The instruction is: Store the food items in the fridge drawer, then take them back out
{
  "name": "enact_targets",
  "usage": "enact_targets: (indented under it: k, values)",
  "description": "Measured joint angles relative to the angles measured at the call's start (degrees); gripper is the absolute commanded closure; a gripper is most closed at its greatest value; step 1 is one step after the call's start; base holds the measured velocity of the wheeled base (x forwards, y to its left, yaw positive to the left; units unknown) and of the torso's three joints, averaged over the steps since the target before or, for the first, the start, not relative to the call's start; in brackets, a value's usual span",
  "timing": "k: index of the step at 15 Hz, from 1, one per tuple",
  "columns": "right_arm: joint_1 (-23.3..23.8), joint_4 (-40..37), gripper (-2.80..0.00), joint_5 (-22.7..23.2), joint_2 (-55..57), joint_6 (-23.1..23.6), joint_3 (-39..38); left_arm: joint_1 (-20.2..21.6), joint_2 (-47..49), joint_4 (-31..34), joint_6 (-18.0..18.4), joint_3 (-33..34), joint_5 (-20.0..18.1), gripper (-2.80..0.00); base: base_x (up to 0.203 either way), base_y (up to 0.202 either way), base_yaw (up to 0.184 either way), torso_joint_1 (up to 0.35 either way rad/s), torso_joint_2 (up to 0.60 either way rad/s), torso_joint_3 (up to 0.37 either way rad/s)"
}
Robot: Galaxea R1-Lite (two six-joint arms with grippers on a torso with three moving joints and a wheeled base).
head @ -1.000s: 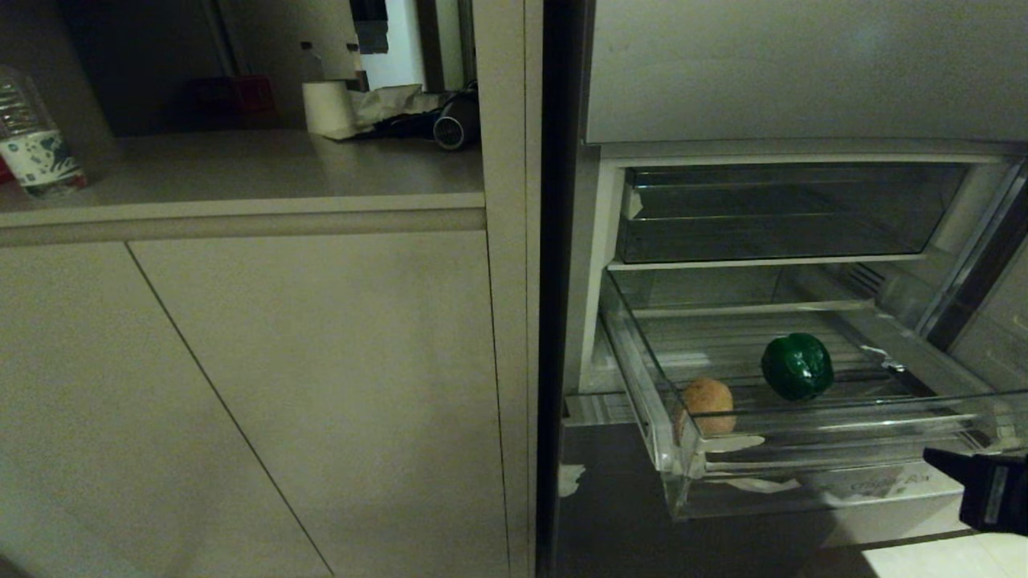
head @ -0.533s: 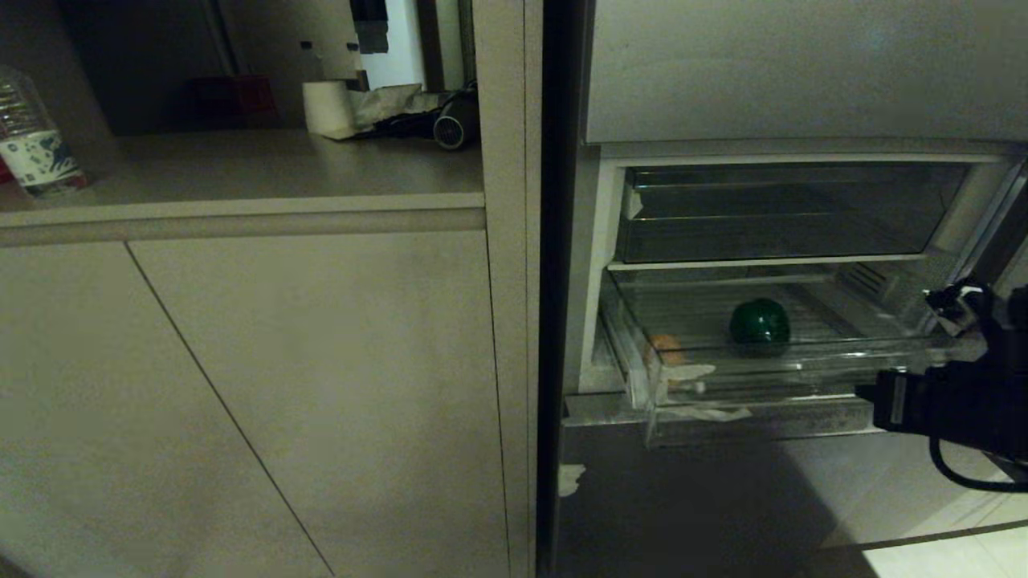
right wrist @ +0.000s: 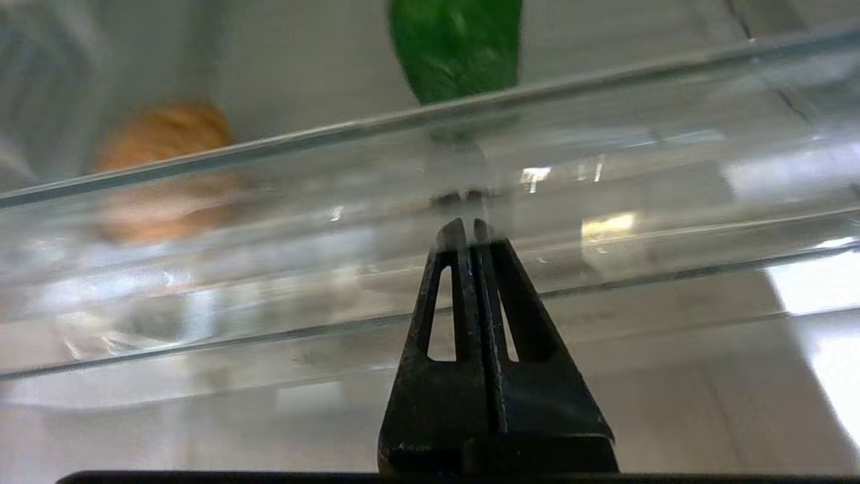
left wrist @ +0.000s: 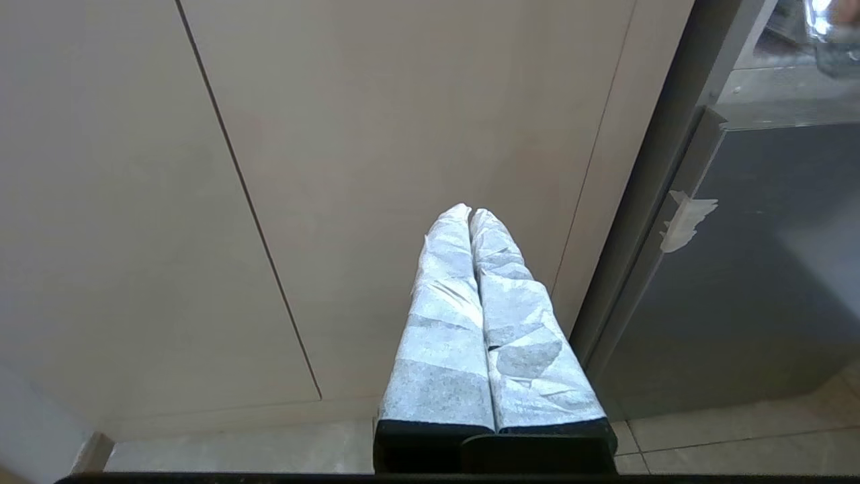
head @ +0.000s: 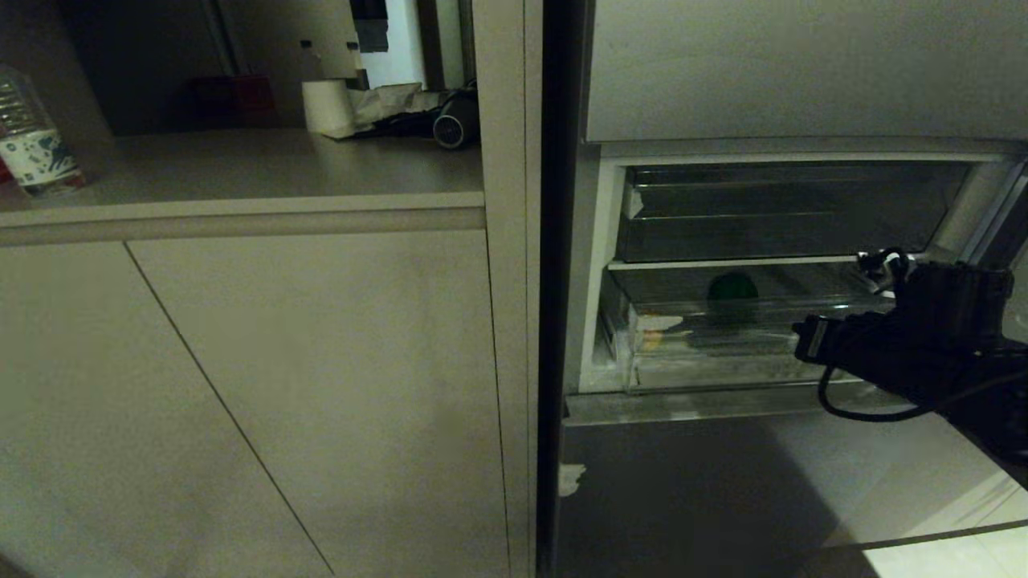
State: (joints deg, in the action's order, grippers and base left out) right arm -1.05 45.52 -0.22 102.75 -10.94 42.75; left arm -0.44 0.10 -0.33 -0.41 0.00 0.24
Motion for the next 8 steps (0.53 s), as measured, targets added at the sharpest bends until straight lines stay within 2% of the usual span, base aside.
enact_targets:
  k: [2,4,8]
  values:
    - [-0.63,5.56,0.0,-0.02,1.06,-1.15,-0.9,0.0,0.0,0.02,0.0,0.0,0.0,0.0,0.0,0.0,0.0,0.0,0.0,0.0]
    - [-0.79,5.52,0.0,-0.02,-1.64,-1.21,-4.3,0.0,0.0,0.0,0.0,0.0,0.0,0.0,0.0,0.0,0.0,0.0,0.0,0.0]
    - [-0.73,4.33,0.0,-0.05,-16.49,-1.14,-15.82,0.0,0.0,0.0,0.0,0.0,0.0,0.0,0.0,0.0,0.0,0.0,0.0,0.0]
